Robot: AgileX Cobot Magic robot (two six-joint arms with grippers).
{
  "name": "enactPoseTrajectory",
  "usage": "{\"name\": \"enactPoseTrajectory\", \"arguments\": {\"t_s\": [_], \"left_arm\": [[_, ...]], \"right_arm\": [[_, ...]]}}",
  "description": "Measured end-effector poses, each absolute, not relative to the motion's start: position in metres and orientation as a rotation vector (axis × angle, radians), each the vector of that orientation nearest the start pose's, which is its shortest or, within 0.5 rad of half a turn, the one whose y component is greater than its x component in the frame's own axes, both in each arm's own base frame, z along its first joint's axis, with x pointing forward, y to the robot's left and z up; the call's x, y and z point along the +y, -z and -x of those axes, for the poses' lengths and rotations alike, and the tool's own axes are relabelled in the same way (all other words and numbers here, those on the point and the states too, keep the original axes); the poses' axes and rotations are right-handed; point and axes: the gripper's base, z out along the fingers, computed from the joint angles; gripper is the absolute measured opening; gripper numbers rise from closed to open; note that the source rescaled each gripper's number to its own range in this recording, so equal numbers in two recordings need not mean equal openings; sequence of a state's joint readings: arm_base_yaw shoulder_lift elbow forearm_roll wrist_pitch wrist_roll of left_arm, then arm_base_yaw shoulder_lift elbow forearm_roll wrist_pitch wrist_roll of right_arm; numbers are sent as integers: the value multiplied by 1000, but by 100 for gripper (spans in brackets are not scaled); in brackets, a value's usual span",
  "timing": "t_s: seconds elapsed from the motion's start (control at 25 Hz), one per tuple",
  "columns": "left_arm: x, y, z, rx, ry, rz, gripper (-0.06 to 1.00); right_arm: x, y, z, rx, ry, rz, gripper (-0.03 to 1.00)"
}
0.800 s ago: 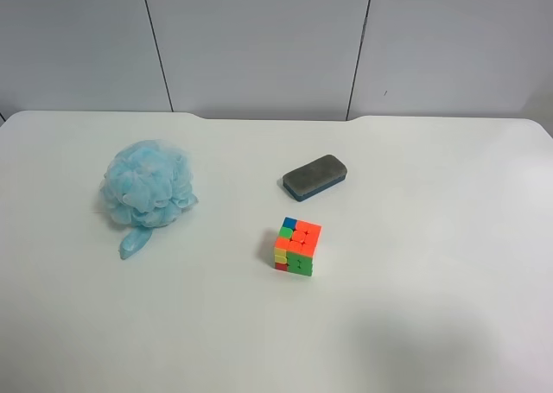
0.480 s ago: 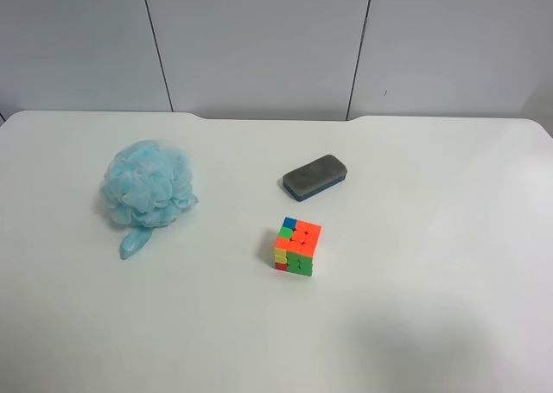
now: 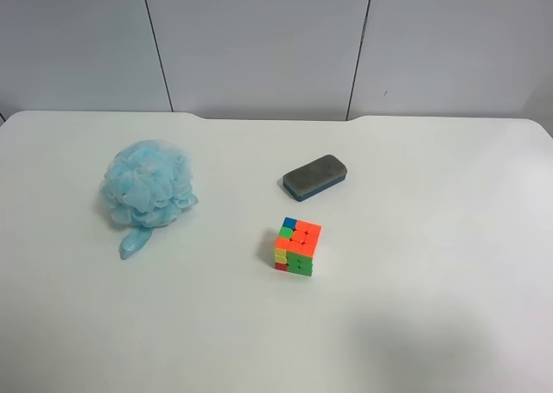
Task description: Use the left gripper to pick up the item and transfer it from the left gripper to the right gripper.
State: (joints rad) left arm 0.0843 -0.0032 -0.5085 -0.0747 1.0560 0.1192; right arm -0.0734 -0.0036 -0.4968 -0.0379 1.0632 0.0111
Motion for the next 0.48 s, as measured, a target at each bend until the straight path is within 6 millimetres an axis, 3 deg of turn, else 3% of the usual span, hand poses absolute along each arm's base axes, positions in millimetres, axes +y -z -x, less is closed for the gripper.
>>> {"name": "enactPoseTrajectory", "arguments": {"t_s": [0.48], "left_arm": [[-6,-281,4,2037,-38,-39,100]], "right_arm": [[-3,-276,5,2045,84,-88,100]]}}
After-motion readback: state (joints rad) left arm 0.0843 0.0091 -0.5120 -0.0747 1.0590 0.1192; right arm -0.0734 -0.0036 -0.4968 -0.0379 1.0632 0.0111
